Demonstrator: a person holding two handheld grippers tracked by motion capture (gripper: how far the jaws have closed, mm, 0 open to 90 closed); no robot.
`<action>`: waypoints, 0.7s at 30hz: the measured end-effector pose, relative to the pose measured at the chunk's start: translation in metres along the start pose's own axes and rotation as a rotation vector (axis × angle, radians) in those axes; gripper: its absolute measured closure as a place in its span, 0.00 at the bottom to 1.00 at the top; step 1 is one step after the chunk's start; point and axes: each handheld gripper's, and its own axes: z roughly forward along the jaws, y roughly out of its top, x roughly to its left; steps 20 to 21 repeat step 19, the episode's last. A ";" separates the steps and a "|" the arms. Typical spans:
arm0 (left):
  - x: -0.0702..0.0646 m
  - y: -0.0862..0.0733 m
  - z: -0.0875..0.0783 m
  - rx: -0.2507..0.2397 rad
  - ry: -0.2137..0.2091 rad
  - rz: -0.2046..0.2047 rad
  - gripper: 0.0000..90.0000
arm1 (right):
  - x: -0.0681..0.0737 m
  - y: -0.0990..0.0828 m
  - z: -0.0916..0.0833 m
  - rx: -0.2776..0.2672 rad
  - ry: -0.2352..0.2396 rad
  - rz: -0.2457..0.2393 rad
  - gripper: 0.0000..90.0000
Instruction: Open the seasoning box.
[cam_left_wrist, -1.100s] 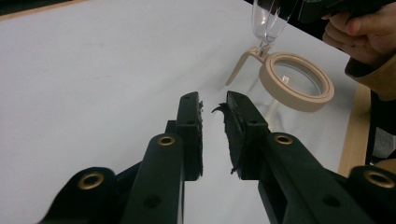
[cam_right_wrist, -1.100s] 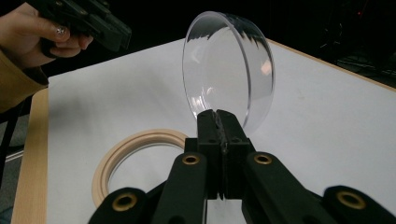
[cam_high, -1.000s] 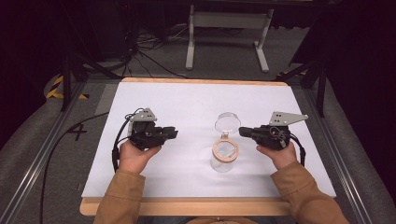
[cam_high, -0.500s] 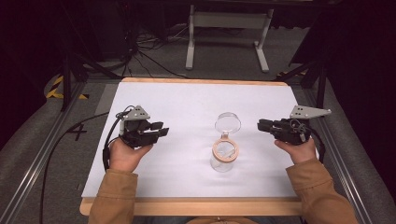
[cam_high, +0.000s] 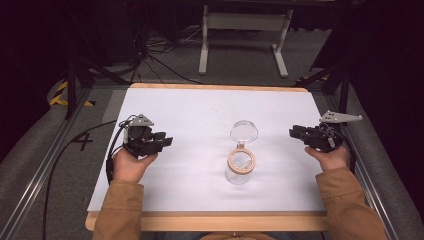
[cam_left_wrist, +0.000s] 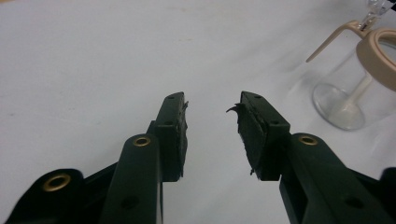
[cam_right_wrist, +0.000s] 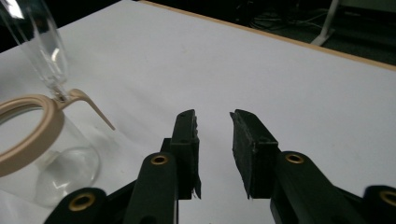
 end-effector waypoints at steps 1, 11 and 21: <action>0.002 -0.001 0.001 0.005 0.000 0.001 0.69 | -0.002 -0.002 0.002 0.010 -0.010 0.010 0.77; 0.007 -0.004 0.013 0.039 -0.006 -0.029 0.67 | -0.025 -0.026 0.022 0.137 -0.088 0.108 0.64; 0.004 -0.002 0.014 0.031 -0.006 -0.036 0.61 | -0.028 -0.031 0.026 0.138 -0.095 0.128 0.57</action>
